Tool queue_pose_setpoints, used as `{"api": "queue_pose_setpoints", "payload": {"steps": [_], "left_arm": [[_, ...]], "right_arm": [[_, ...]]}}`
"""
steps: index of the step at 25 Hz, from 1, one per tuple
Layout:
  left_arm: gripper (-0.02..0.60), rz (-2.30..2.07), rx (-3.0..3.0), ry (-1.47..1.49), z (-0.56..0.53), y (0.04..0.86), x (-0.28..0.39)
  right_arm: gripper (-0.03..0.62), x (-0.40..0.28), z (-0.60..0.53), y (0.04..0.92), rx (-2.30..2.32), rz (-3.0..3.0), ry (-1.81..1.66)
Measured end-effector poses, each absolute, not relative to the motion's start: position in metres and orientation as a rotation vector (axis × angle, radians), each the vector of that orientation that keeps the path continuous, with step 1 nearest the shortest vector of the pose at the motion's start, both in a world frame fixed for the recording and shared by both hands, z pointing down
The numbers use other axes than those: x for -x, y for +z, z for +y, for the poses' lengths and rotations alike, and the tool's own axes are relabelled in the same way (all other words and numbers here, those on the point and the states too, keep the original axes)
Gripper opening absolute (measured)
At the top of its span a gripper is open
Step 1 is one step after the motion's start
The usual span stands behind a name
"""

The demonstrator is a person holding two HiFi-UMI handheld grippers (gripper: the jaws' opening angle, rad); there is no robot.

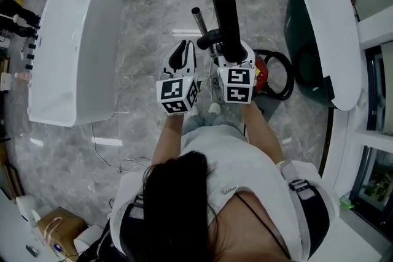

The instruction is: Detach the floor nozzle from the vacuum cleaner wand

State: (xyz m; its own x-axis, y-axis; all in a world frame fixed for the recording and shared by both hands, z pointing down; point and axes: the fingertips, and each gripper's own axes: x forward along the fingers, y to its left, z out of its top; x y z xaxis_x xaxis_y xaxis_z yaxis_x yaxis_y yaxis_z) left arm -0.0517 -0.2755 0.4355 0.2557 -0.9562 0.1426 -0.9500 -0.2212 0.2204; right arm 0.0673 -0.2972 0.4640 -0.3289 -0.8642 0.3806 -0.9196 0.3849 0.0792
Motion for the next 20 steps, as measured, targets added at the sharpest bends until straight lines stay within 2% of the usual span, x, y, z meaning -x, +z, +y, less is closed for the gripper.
{"api": "queue_pose_setpoints", "payload": {"steps": [3,9,20], "left_arm": [[0.024,-1.767,-2.274,-0.024,-0.269,0.435,0.057],[0.005,-1.748,-2.267,0.023,-0.257,0.441,0.065],[0.005,-1.71,-2.272,0.067,-0.251,0.446,0.054]], "right_arm": [[0.218,-0.06,-0.291,0.464,-1.545,-2.298,0.227],[0.218,-0.051,-0.278,0.462,-1.562,-2.301,0.228],[0.218,-0.059,-0.264,0.462,-1.597,-2.295,0.229]]}}
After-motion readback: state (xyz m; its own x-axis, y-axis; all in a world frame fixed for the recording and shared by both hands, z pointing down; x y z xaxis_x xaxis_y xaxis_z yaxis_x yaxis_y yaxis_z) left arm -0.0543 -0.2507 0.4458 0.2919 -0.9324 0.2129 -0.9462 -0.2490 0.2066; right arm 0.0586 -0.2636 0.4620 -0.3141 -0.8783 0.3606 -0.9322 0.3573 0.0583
